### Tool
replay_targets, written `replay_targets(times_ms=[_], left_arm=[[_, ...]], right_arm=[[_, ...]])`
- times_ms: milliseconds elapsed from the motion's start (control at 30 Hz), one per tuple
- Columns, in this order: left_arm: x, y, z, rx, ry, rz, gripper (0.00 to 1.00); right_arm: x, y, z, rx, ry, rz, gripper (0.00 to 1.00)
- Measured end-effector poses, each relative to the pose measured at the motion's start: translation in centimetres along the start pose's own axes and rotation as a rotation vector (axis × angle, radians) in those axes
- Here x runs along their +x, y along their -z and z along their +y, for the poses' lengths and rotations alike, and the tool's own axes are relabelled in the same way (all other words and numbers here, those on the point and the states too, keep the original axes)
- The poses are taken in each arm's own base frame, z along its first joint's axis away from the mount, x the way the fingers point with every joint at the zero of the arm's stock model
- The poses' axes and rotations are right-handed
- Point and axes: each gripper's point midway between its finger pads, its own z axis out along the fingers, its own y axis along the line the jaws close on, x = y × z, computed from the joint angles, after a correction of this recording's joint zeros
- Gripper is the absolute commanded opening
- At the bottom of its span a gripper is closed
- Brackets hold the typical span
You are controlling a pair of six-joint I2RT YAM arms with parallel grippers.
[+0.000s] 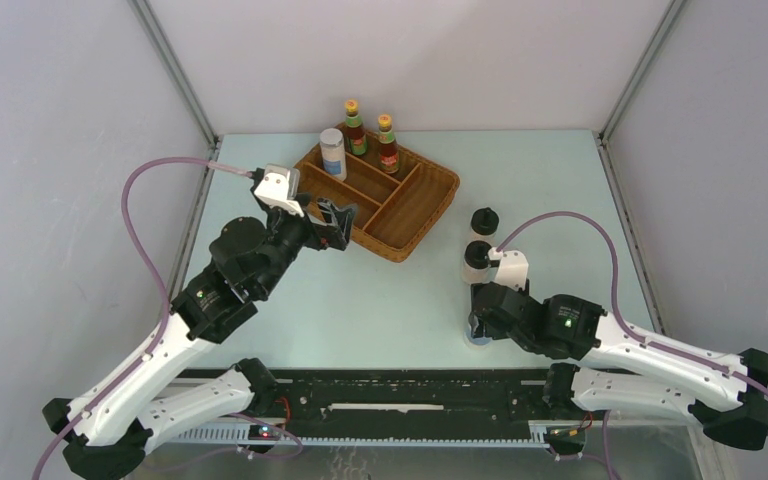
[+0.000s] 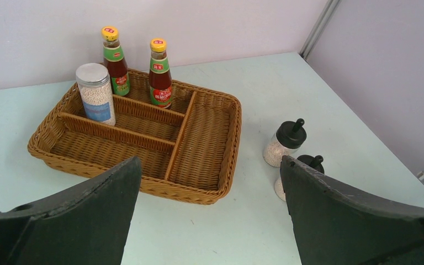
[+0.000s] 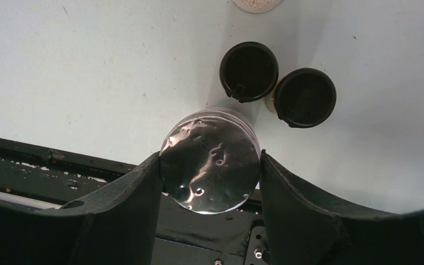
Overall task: Organize the condiment bottles
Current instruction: Pick up the bottle from the center of the board.
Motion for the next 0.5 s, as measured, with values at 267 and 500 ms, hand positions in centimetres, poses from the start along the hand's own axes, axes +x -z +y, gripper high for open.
replay_targets(times_ms=[267,500], left_arm=[[0.10,-0.10,-0.02,-0.001,-0.001,0.003,1.00],[0.10,-0.10,-0.01,-0.001,-0.001,0.003,1.00]], right_arm=[[0.10,0.15,0.04,-0.011,-0.003,0.004,0.00],[0.13,0.19,0.07,-0.014,0.003,0.005,0.00]])
